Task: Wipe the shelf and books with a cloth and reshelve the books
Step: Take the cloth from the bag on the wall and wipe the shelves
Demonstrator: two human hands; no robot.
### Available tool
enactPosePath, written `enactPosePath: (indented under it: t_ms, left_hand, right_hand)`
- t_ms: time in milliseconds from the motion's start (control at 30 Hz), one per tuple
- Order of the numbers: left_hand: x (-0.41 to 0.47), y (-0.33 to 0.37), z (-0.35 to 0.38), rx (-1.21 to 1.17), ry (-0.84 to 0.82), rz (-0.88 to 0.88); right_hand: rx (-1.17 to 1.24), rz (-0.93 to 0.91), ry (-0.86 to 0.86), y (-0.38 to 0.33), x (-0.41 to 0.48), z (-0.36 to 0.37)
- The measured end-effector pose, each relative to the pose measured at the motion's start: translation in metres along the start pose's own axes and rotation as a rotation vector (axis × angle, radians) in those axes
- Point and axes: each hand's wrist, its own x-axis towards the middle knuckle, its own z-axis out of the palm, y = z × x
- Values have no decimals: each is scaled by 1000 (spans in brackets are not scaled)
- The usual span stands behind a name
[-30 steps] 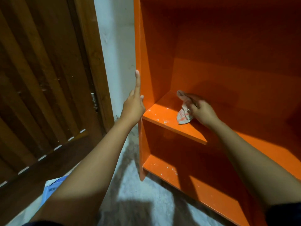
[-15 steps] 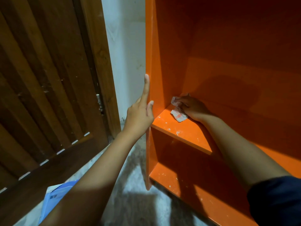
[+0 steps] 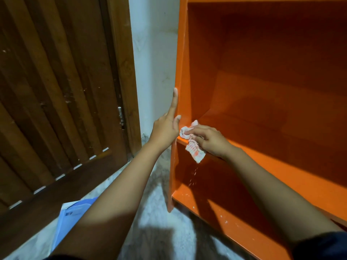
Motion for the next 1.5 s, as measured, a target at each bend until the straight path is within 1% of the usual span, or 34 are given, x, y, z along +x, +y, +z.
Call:
enactPosePath:
  t_ms: [167, 233, 300, 367, 433, 500, 533, 567, 600, 667, 733, 800, 900, 1000, 1067, 1167, 1333, 1433, 1500]
  left_hand:
    - [-2, 5, -3, 36, 2, -44]
    - [-2, 5, -2, 31, 2, -40]
    - [-2, 5, -1, 18, -5, -51]
    - [-1, 4, 1, 17, -3, -65]
    - [-2, 4, 2, -3, 0, -71]
    - [-4, 4, 4, -21, 3, -81]
    - [-4, 4, 4, -22, 7, -91]
    - [-4, 5, 4, -18, 13, -103]
    - [-4, 6, 4, -8, 21, -116]
    - [-4, 7, 3, 10, 36, -130]
    - [-4, 8, 4, 23, 43, -137]
    - [-3, 8, 4, 34, 39, -141]
    - [-2, 6, 4, 31, 35, -139]
    - [-3, 4, 3, 22, 29, -118]
    - [-2, 3, 2, 25, 27, -110]
    - [0, 0, 2, 34, 30, -77]
    - [1, -12, 1, -20, 10, -5]
    - [3, -17, 0, -34, 1, 14]
    - [4, -19, -1, -47, -14, 15]
  right_hand:
    - [-6, -118, -80, -28, -25, 5]
    - [2, -122, -110, -34, -40, 3]
    - [82, -73, -77, -38, -59, -4]
    - [176, 12, 39, -39, -83, -18]
    - [193, 89, 234, -33, -105, -34]
    - [135, 190, 454, -24, -129, -48]
    - [99, 251, 539, -17, -140, -52]
    - [56, 321, 588, -11, -150, -53]
    - [-1, 405, 597, -3, -157, -52]
    - [-186, 531, 515, 6, -163, -45]
    - [-336, 555, 370, 5, -158, -38]
    - [-368, 522, 241, -4, -147, -34]
    - [-352, 461, 81, -14, -128, -27]
    - [-388, 442, -24, -21, -110, -19]
    - [-417, 415, -21, -25, -99, -12]
    - [-441, 347, 37, -28, -81, 0]
    - [-415, 236, 103, -35, -46, 20]
    - [-260, 209, 205, -44, -31, 26]
    - [-72, 259, 318, -50, -24, 26]
